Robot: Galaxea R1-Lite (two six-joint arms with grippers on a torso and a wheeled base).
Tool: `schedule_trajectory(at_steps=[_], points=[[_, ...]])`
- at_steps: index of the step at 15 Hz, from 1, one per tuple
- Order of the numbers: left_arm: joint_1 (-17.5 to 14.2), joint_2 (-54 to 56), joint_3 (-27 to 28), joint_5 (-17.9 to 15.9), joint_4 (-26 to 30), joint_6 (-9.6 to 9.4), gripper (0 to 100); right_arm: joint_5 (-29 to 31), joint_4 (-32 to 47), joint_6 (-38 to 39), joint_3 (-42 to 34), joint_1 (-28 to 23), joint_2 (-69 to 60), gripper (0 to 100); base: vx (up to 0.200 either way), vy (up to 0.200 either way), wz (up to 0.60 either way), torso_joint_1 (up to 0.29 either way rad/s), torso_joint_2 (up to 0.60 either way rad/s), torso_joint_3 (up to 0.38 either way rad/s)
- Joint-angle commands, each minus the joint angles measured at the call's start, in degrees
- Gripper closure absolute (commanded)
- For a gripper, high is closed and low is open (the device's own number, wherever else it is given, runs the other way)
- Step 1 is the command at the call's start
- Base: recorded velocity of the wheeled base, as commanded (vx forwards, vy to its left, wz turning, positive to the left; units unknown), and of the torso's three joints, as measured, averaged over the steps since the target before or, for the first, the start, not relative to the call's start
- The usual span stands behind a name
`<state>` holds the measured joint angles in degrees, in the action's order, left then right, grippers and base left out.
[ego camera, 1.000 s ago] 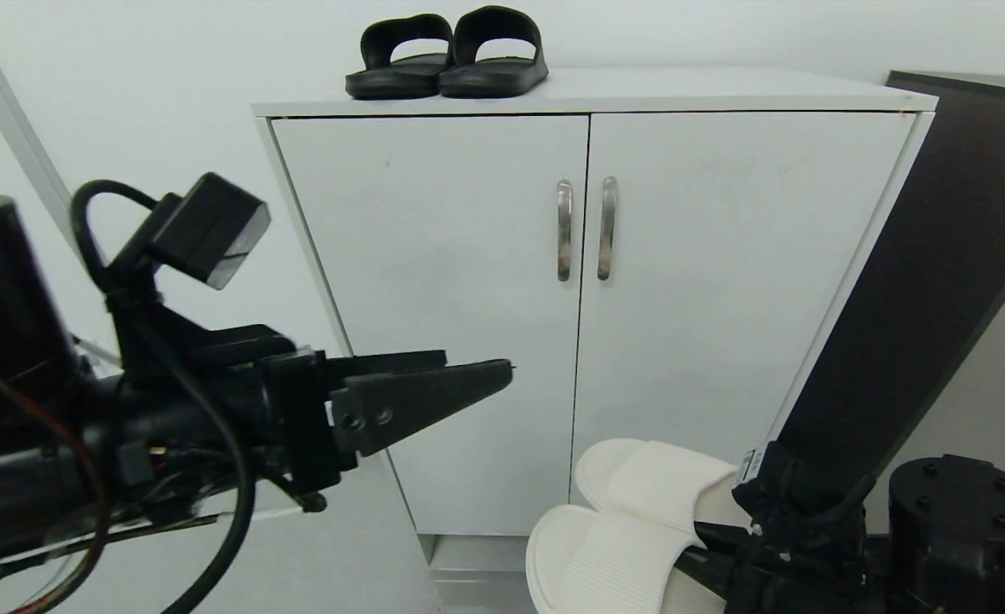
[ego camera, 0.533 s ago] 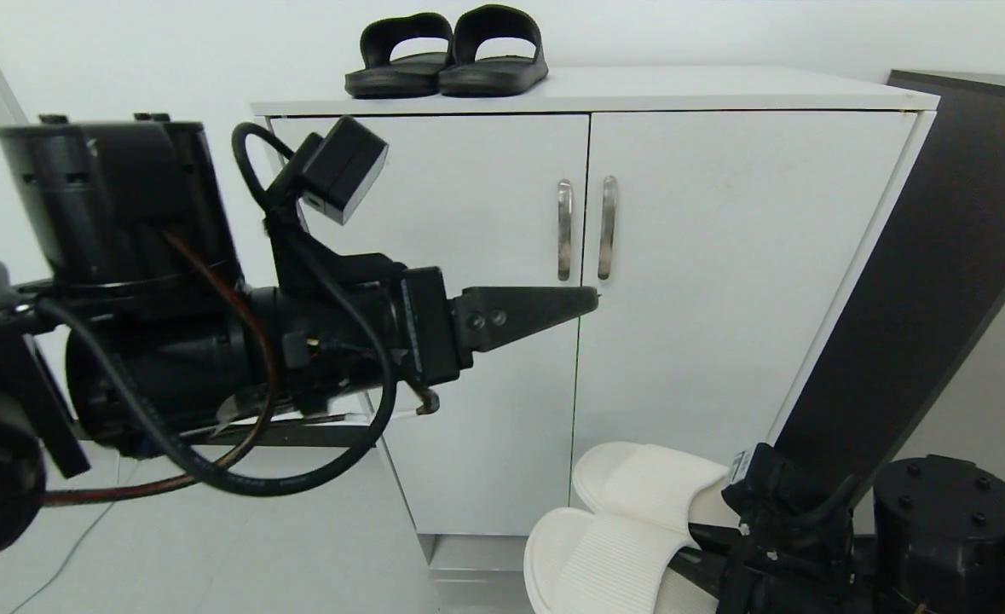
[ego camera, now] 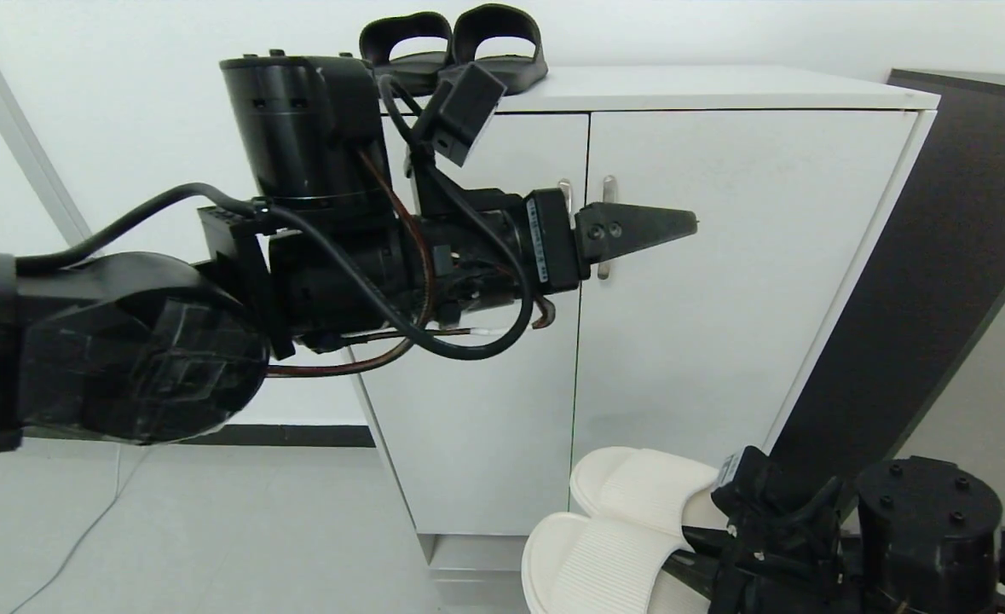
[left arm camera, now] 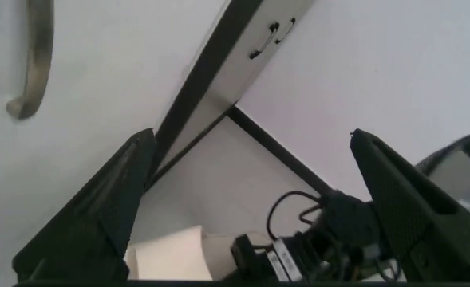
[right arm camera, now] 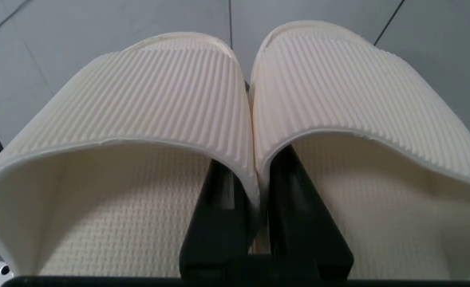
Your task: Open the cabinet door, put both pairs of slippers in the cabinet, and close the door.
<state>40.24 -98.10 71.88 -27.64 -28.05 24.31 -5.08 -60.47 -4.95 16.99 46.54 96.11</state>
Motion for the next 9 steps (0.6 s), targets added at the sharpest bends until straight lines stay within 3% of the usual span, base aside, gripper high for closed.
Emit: schedule_trajectory(at_steps=[1, 3, 6, 9], points=[[0.54, -3.24, 2.39, 3.29, -0.07, -0.75, 0, -0.1, 0.0, 0.03, 0.06, 0.04, 0.48, 100, 0.0, 0.0, 0.0, 0.0, 0.0, 0.0], [0.72, -4.91, 4.41, 7.07, 0.01, -3.3, 0, -0.1, 0.0, -0.06, 0.14, 0.04, 0.57, 100, 0.0, 0.0, 0.0, 0.0, 0.0, 0.0], [0.45, -8.34, 9.34, 11.38, 0.54, -3.48, 0, -0.1, 0.0, 0.12, -0.12, 0.04, 0.57, 100, 0.0, 0.0, 0.0, 0.0, 0.0, 0.0], [-0.87, -10.18, 11.71, 11.64, 1.42, -3.48, 0, -0.1, 0.0, 0.12, -0.21, 0.04, 0.83, 100, 0.0, 0.0, 0.0, 0.0, 0.0, 0.0]])
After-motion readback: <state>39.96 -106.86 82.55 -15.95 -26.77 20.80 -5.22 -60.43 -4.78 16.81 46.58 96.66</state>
